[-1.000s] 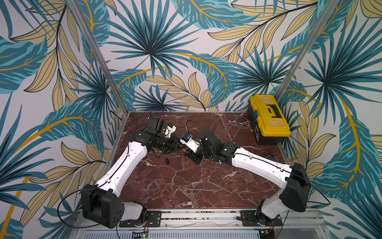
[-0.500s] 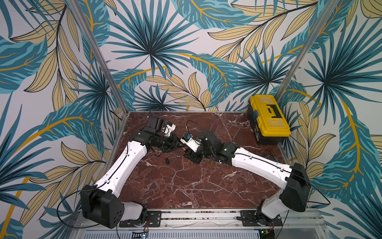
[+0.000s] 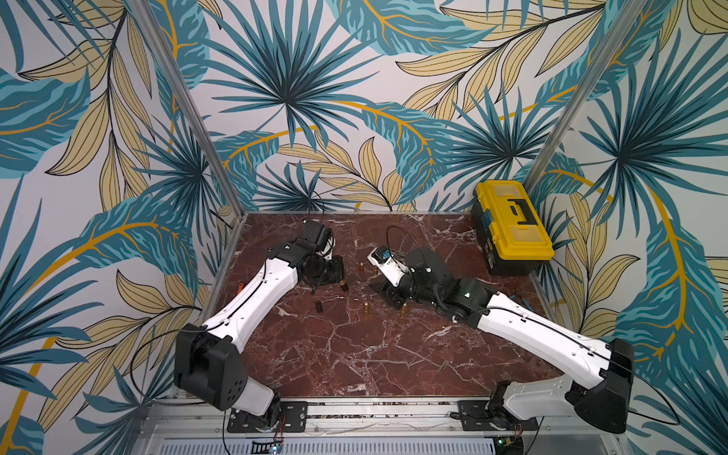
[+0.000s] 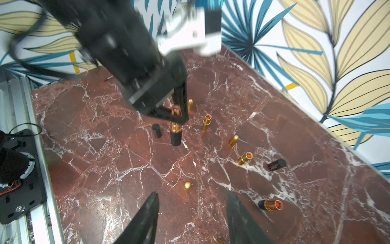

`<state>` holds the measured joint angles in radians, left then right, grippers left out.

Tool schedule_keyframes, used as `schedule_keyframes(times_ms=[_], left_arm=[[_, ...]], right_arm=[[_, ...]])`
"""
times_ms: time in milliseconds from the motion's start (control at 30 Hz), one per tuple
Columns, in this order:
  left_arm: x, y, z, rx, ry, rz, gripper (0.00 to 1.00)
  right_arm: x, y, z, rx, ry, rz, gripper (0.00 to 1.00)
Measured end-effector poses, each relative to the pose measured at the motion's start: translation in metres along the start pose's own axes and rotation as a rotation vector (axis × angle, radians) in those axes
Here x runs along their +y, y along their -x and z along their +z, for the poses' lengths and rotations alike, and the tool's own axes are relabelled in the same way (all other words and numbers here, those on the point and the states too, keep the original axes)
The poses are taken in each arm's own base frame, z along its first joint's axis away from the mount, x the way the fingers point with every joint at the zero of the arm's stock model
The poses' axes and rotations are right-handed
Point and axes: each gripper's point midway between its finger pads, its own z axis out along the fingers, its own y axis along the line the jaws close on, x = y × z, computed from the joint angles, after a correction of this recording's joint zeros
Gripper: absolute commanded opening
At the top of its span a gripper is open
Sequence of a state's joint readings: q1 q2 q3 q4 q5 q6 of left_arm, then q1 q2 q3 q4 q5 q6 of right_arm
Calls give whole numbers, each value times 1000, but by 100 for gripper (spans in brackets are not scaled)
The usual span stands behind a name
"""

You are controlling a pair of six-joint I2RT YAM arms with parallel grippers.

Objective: Open the lipstick cap
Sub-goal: Place the lipstick at the center of the board.

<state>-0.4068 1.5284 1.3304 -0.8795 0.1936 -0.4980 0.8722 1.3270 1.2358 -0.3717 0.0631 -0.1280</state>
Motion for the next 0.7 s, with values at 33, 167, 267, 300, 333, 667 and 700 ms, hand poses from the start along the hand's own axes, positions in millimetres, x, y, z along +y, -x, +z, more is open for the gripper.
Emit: schedule_keyframes(times_ms=[33, 167, 267, 300, 333, 667, 700], left_arm=[[5, -2, 9, 10, 42, 15, 14], [16, -18, 39, 42, 142, 78, 14], [25, -25, 50, 49, 182, 97, 14], [28, -25, 53, 44, 193, 98, 14], [30, -26, 56, 41, 202, 100, 14], [41, -33, 78, -9, 237, 130, 14], [40, -32, 79, -17, 237, 136, 14]], right_arm=[[-1, 1, -3, -6, -8, 0, 53], [-4, -4, -3, 4, -26, 1, 53], [-5, -7, 1, 18, -34, 0, 53], [-6, -8, 2, 21, -36, -1, 53], [-6, -8, 2, 22, -40, -1, 53], [-6, -16, 11, 51, -45, -4, 53], [-6, -17, 12, 55, -45, -4, 53]])
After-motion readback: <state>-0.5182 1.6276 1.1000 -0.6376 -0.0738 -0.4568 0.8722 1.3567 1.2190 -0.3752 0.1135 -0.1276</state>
